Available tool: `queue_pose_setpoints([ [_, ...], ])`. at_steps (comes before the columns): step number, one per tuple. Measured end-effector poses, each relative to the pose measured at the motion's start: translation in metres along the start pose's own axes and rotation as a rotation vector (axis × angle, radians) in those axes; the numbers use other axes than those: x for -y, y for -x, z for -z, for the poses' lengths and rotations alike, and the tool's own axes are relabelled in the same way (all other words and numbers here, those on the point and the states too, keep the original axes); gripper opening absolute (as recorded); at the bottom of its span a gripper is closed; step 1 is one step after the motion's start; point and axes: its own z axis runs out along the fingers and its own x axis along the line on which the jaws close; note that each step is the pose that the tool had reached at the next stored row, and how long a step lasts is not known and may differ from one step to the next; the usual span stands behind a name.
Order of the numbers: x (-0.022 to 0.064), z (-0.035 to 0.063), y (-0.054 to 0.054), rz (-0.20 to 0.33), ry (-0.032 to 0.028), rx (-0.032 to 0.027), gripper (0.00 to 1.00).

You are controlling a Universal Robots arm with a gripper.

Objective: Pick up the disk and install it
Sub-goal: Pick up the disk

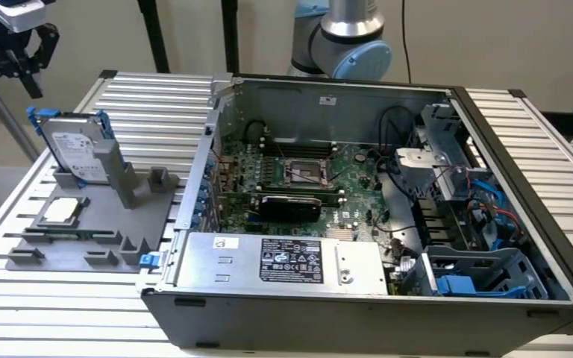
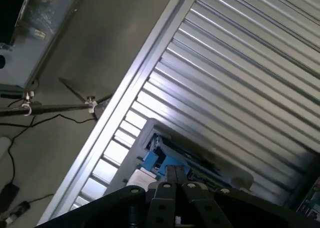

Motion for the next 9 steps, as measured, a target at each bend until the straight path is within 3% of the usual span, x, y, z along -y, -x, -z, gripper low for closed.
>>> queue_pose_setpoints([
  [9,0.0000,-0.0013,0.0000,0.163,0.0021,-0.0051,0.00],
])
